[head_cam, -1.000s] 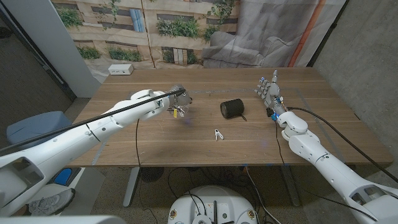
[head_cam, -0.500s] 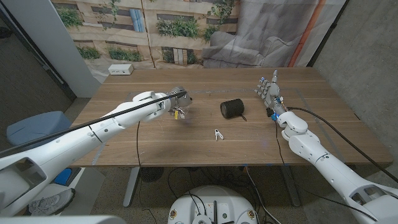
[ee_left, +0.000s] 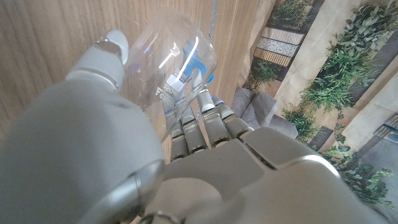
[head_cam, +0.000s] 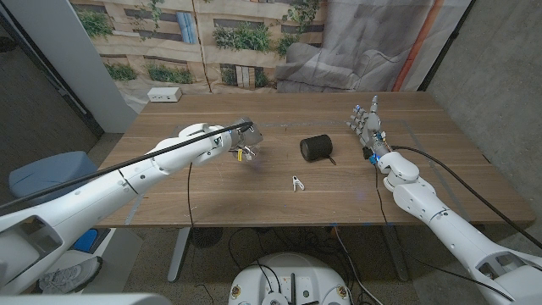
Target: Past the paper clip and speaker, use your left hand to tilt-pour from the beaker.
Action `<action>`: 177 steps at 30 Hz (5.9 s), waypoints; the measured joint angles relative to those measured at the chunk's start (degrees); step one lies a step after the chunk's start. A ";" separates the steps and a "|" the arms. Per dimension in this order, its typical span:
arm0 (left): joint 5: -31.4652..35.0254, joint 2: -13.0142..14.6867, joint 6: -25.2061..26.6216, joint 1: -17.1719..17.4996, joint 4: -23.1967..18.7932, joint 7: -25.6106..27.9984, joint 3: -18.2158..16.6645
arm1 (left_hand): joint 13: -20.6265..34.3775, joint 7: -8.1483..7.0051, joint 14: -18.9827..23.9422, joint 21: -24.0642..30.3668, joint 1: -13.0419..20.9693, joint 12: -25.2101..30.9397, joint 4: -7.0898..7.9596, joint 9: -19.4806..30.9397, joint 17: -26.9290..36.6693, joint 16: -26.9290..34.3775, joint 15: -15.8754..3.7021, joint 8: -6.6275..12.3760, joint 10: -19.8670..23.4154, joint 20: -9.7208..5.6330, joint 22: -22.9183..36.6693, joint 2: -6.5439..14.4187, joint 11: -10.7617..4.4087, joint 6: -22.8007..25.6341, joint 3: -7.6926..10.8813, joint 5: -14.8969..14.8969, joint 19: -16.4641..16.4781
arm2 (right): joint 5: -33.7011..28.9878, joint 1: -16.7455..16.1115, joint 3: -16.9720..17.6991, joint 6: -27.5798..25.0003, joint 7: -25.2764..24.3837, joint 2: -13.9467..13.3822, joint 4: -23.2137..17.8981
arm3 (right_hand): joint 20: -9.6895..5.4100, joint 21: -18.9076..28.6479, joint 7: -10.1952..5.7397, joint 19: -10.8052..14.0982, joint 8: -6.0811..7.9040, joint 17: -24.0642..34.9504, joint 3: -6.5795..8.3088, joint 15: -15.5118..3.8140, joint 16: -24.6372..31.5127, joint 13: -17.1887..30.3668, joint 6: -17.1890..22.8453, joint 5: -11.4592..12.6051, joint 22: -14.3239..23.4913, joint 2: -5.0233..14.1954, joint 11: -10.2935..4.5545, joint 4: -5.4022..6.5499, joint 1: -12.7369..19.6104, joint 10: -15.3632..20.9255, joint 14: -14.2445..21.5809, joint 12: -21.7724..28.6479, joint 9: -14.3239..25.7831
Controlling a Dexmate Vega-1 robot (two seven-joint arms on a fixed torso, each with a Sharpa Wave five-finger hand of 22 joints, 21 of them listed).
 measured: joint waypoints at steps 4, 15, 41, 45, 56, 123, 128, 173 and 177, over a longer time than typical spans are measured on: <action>-2.43 0.12 0.84 0.85 -0.01 1.11 -1.21 | 0.00 -0.32 0.04 0.00 0.00 0.05 0.00 -0.16 -0.06 -0.06 0.04 0.00 0.00 0.00 0.00 0.00 0.00 0.32 0.00 0.00 0.00 | 0.00 0.00 0.00 0.00 -0.01 0.00 0.00 | 0.00 0.00 0.00 0.00 0.00 0.00 0.00 0.00 0.00 0.00 0.00 0.00 0.00 0.00 0.00 0.00 0.00 0.00 0.00 0.00 0.00; -11.41 0.37 3.57 2.48 0.30 4.95 -3.33 | 0.00 -0.62 0.44 0.00 0.00 0.08 -0.25 -0.32 -0.38 -0.72 0.00 0.24 0.00 0.01 -0.01 0.00 0.00 0.62 0.26 -0.01 0.62 | 0.00 0.00 0.00 0.00 -0.01 0.00 0.00 | 0.00 0.00 0.00 0.00 0.00 0.00 0.00 0.00 0.00 0.00 0.00 0.00 0.00 0.00 0.00 0.00 0.00 0.00 0.00 0.00 0.00; -35.47 -0.52 9.12 7.81 3.13 15.27 -8.73 | 0.01 -0.92 0.88 0.00 0.00 -0.48 -0.08 -1.49 -1.59 -2.22 -0.44 0.48 0.22 0.00 -0.01 0.00 0.22 0.92 0.08 -0.06 1.44 | 0.00 0.00 -0.01 0.00 0.00 0.01 -0.04 | 0.00 0.00 0.00 0.00 0.00 0.00 0.00 0.00 0.00 0.00 0.00 0.00 0.00 0.00 0.00 0.00 0.00 0.00 0.00 0.00 0.00; -38.25 -0.55 9.56 8.75 3.91 17.52 -9.13 | 0.06 -0.92 0.92 0.00 0.00 -0.85 -0.08 -1.82 -2.05 -2.91 -0.50 0.48 0.22 0.00 -0.01 0.00 0.22 0.92 0.08 -0.06 1.44 | 0.00 -0.01 0.00 -0.01 -0.02 0.01 -0.05 | 0.00 0.00 0.00 0.00 0.00 0.00 0.00 0.00 0.00 0.00 0.00 0.00 0.00 0.00 0.00 0.00 0.00 0.00 0.00 0.00 0.00; -45.31 -0.92 11.45 10.85 4.96 23.74 -10.18 | 1.22 -0.94 -0.84 0.00 0.00 -2.31 -0.01 -2.82 -3.66 -5.15 -1.64 0.41 -0.36 0.00 -0.01 0.00 -0.36 0.93 0.01 -0.34 1.44 | 0.01 -0.01 -0.01 -0.02 -0.02 0.01 -0.06 | 0.00 0.00 0.00 0.00 0.00 0.00 0.00 0.00 0.00 0.00 0.00 0.00 0.00 0.00 0.00 0.00 0.00 0.00 0.00 0.00 0.00; -75.18 -9.90 2.80 20.04 17.19 43.93 -9.97 | -2.12 -1.86 -3.12 -0.37 -0.80 -7.58 1.03 -6.75 -5.52 -7.06 -1.59 -1.22 1.48 2.35 -0.02 -0.79 -2.05 1.85 -1.03 -2.01 -0.74 | 0.00 -0.01 -0.01 -0.01 -0.02 0.01 -0.02 | 0.00 0.00 0.00 0.00 0.00 0.00 0.00 0.00 0.00 0.00 0.00 0.00 0.00 0.00 0.00 0.00 0.00 0.00 0.00 0.00 0.00; -75.52 -10.13 2.31 19.87 17.97 43.94 -9.55 | -2.12 -2.19 -3.83 -0.37 -1.17 -7.85 0.80 -6.82 -5.97 -7.50 -1.34 -1.37 1.89 2.36 -0.02 -1.15 -2.45 2.19 -0.79 -2.22 -1.34 | 0.00 0.00 -0.01 -0.01 -0.02 0.01 -0.02 | 0.00 0.00 0.00 0.00 0.00 0.00 0.00 0.00 0.00 0.00 0.00 0.00 0.00 0.00 0.00 0.00 0.00 0.00 0.00 0.00 0.00; -77.36 -10.07 0.28 20.06 20.80 43.32 -8.32 | -4.78 -2.25 -9.33 -0.54 -9.01 -13.55 0.89 -7.78 -8.39 -8.74 -0.70 -8.18 -3.61 3.85 -0.02 3.65 -2.76 -1.73 0.25 -3.17 -3.95 | -0.01 0.01 -0.01 0.02 0.01 0.02 0.01 | 0.00 0.00 0.00 0.00 0.00 0.00 0.00 0.00 0.00 0.00 0.00 0.00 0.00 0.00 0.00 0.00 0.00 0.00 0.00 0.00 0.00; -77.45 -10.01 0.28 20.07 20.94 43.23 -8.35 | -5.44 -2.69 -10.72 -0.44 -10.07 -14.39 0.98 -7.88 -8.93 -9.15 -0.73 -10.17 -5.18 3.85 -0.02 4.71 -2.63 -3.12 0.33 -3.33 -3.94 | -0.02 0.01 -0.01 0.02 0.01 0.03 0.01 | 0.00 0.00 0.00 0.00 0.00 0.00 0.00 0.00 0.00 0.00 0.00 0.00 0.00 0.00 0.00 0.00 0.00 0.00 0.00 0.00 0.00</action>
